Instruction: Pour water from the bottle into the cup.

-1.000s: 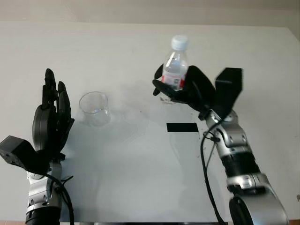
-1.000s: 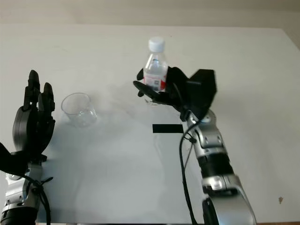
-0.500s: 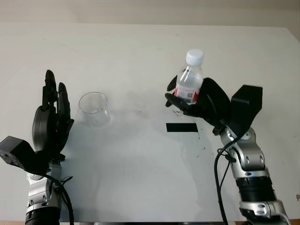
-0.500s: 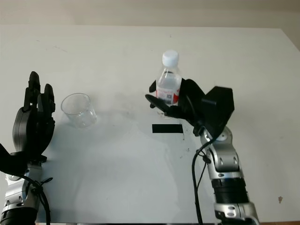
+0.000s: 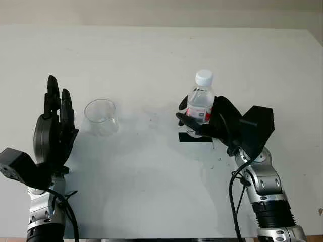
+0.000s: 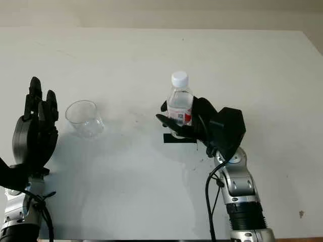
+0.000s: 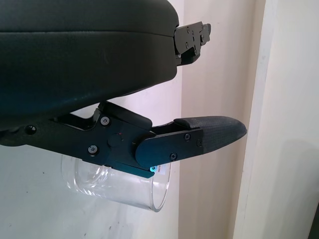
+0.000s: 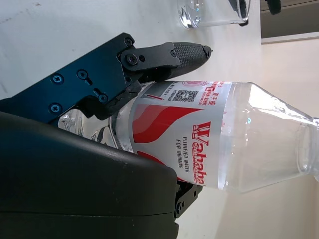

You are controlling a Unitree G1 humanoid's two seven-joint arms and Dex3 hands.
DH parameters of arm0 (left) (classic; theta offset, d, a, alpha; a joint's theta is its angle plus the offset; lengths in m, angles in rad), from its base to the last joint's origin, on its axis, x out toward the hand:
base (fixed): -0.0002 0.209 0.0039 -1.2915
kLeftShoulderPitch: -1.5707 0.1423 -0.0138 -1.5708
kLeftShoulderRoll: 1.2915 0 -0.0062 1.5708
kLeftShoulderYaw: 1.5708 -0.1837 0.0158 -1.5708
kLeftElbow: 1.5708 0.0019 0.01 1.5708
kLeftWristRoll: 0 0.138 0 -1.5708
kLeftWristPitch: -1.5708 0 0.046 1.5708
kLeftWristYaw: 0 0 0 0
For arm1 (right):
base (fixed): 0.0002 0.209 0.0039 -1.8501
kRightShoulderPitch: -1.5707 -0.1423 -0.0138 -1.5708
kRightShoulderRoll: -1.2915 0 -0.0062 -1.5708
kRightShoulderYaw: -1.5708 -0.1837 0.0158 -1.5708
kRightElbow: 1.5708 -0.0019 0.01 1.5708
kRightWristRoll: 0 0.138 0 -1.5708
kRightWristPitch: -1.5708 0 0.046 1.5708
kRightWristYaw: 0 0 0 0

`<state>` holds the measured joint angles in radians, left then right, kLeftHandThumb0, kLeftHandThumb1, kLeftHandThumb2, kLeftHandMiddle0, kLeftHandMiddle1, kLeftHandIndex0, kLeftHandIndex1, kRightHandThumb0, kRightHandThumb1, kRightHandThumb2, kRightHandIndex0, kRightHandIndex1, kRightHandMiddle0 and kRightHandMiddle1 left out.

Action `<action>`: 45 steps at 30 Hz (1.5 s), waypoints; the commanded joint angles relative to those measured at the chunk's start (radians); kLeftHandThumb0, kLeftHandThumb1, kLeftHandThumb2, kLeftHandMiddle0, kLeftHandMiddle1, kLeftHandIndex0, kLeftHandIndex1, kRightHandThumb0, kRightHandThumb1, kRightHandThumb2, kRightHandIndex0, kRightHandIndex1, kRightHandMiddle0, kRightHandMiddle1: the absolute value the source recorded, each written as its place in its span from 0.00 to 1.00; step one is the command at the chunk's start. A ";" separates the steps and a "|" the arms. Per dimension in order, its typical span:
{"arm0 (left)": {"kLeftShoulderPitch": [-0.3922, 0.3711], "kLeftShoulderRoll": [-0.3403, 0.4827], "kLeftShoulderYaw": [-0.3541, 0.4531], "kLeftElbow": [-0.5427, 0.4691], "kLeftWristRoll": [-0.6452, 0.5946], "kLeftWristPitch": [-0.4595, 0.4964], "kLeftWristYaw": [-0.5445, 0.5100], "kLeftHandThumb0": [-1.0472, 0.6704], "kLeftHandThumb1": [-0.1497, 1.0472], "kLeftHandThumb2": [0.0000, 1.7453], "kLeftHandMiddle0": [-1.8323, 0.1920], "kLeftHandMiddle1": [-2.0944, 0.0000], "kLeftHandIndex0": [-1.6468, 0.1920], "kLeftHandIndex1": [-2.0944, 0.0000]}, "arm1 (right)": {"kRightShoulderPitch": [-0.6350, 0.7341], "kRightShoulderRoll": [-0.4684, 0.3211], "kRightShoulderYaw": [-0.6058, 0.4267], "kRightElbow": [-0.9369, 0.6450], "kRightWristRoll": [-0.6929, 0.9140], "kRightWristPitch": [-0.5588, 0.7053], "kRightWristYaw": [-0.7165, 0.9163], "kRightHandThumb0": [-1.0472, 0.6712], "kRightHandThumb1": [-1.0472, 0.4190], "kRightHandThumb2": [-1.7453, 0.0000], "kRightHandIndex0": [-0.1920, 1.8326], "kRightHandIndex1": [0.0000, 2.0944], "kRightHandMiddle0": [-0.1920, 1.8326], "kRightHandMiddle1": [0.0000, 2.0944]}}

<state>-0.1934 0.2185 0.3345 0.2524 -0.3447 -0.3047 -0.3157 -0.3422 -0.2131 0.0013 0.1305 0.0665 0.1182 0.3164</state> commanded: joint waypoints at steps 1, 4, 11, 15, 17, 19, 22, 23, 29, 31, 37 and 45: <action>0.032 -0.007 0.003 0.022 -0.006 -0.008 -0.010 0.18 1.00 0.33 1.00 1.00 1.00 1.00 | 0.015 0.006 0.001 0.000 0.007 -0.011 0.002 0.35 0.00 0.71 0.57 1.00 0.42 1.00; 0.032 -0.006 0.004 0.021 -0.004 -0.009 -0.010 0.18 1.00 0.34 1.00 1.00 1.00 1.00 | 0.019 0.014 0.003 0.023 0.004 -0.036 -0.001 0.35 0.00 0.71 0.57 1.00 0.42 1.00; 0.032 -0.005 0.009 0.023 0.002 -0.015 -0.004 0.18 1.00 0.33 1.00 1.00 1.00 1.00 | 0.021 0.029 0.005 0.076 -0.003 -0.071 -0.013 0.34 0.00 0.71 0.57 1.00 0.43 1.00; 0.029 -0.004 0.010 0.025 0.002 -0.016 -0.004 0.18 1.00 0.33 1.00 1.00 1.00 1.00 | 0.023 0.031 0.009 0.096 -0.007 -0.096 -0.015 0.33 0.00 0.72 0.57 1.00 0.42 1.00; 0.030 -0.002 0.009 0.022 0.002 -0.012 -0.004 0.18 1.00 0.33 1.00 1.00 1.00 1.00 | 0.024 0.037 0.003 0.106 0.009 -0.103 -0.006 0.32 0.00 0.74 0.55 1.00 0.41 1.00; 0.029 0.000 0.010 0.023 -0.002 -0.010 -0.009 0.18 1.00 0.33 1.00 1.00 1.00 1.00 | 0.026 0.041 -0.001 0.111 0.022 -0.109 0.001 0.31 0.00 0.76 0.52 1.00 0.38 1.00; 0.024 0.002 0.013 0.033 -0.001 -0.018 -0.011 0.18 1.00 0.33 1.00 1.00 1.00 1.00 | 0.033 0.047 -0.008 0.116 0.037 -0.128 0.007 0.28 0.00 0.81 0.43 1.00 0.28 1.00; 0.023 0.002 0.013 0.033 -0.001 -0.018 -0.011 0.18 1.00 0.33 1.00 1.00 1.00 1.00 | 0.036 0.051 -0.013 0.117 0.045 -0.133 0.007 0.28 0.00 0.84 0.38 1.00 0.23 1.00; 0.018 0.003 0.014 0.039 -0.002 -0.024 -0.012 0.18 1.00 0.33 1.00 1.00 1.00 1.00 | 0.055 0.043 -0.034 0.134 0.082 -0.168 0.041 0.26 0.00 0.91 0.14 1.00 0.07 0.97; 0.018 0.002 0.013 0.037 -0.004 -0.021 -0.011 0.18 1.00 0.33 1.00 1.00 1.00 1.00 | 0.063 0.039 -0.045 0.132 0.100 -0.175 0.061 0.27 0.00 0.95 0.09 0.95 0.05 0.91; 0.018 0.003 0.013 0.035 -0.004 -0.015 -0.007 0.18 1.00 0.33 1.00 1.00 1.00 1.00 | 0.077 -0.023 -0.049 0.139 0.110 -0.234 0.176 0.27 0.01 0.97 0.06 0.37 0.05 0.42; 0.016 0.003 0.009 0.033 0.003 -0.012 -0.001 0.18 1.00 0.33 1.00 1.00 1.00 1.00 | 0.082 -0.046 -0.054 0.164 0.094 -0.282 0.188 0.25 0.06 0.97 0.06 0.03 0.03 0.06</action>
<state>-0.1939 0.2258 0.3441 0.2705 -0.3438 -0.3154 -0.3183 -0.2716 -0.2471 -0.0471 0.2853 0.1659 -0.1441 0.5055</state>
